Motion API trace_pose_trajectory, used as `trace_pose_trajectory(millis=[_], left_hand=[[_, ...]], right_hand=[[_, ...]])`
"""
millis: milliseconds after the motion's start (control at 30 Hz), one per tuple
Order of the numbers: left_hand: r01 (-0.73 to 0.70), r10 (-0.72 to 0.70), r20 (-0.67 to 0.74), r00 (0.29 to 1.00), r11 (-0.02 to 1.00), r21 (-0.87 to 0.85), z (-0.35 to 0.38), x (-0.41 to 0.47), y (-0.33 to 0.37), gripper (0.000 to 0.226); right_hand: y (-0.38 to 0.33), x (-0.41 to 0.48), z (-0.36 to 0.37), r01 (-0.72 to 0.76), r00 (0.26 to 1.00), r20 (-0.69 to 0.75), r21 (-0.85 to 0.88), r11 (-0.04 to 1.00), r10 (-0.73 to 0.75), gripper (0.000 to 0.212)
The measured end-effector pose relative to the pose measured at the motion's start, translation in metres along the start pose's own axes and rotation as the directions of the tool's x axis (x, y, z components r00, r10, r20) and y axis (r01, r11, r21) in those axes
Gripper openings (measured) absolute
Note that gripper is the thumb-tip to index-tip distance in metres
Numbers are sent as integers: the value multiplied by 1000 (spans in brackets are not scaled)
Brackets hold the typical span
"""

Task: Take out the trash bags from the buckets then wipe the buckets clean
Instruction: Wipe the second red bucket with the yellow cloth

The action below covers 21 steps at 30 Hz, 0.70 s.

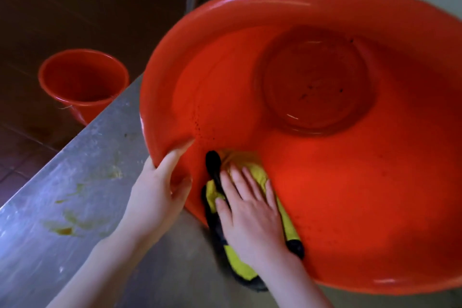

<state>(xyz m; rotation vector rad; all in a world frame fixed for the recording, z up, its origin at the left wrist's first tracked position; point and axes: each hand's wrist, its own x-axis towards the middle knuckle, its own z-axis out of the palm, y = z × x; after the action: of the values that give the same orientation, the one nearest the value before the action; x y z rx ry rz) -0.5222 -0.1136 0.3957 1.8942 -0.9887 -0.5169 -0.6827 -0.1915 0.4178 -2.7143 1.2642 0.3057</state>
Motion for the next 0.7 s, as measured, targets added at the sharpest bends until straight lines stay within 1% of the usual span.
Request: trace_pose_trajectory(millis=[67, 100, 167, 200, 267, 333, 400, 433, 533, 600, 667, 700], left_hand=[[-16, 16, 42, 999, 1000, -1, -1, 3, -3, 69], [-17, 18, 56, 998, 1000, -9, -2, 4, -5, 68], [4, -1, 66, 998, 999, -41, -3, 2, -8, 67], [11, -7, 69, 998, 998, -54, -2, 0, -9, 66], [9, -3, 71, 997, 997, -79, 3, -5, -8, 64], [6, 1, 62, 998, 994, -110, 8, -7, -6, 63], [23, -17, 47, 999, 992, -125, 13, -7, -4, 63], [32, -28, 39, 999, 991, -127, 14, -7, -3, 63], [40, -39, 13, 999, 992, -116, 16, -7, -2, 64], [22, -23, -1, 1000, 992, -122, 16, -8, -1, 64], [-15, 14, -12, 1000, 991, -134, 16, -8, -1, 64], [-31, 29, -13, 999, 991, -130, 16, -9, -2, 65]], right_hand=[[-3, 15, 5, -21, 999, -41, 37, 999, 22, 63], [1, 30, 6, -59, 996, -66, 38, 998, 61, 62], [18, 72, 3, -187, 975, -116, 41, 981, 191, 59], [29, 95, -2, -269, 956, -106, 61, 961, 274, 59], [46, 135, -12, -410, 908, -36, 140, 901, 418, 58], [56, 156, -18, -473, 878, 5, 171, 864, 479, 58], [54, 156, -20, -453, 891, 25, 137, 881, 454, 58], [48, 148, -19, -413, 910, 17, 115, 903, 414, 57], [18, 95, -3, -211, 970, -102, 109, 971, 223, 59], [-12, 45, 10, -80, 977, -187, 121, 989, 102, 59], [-28, 16, 18, -30, 971, -231, 121, 992, 57, 56], [-28, 17, 19, -34, 976, -212, 123, 992, 59, 56]])
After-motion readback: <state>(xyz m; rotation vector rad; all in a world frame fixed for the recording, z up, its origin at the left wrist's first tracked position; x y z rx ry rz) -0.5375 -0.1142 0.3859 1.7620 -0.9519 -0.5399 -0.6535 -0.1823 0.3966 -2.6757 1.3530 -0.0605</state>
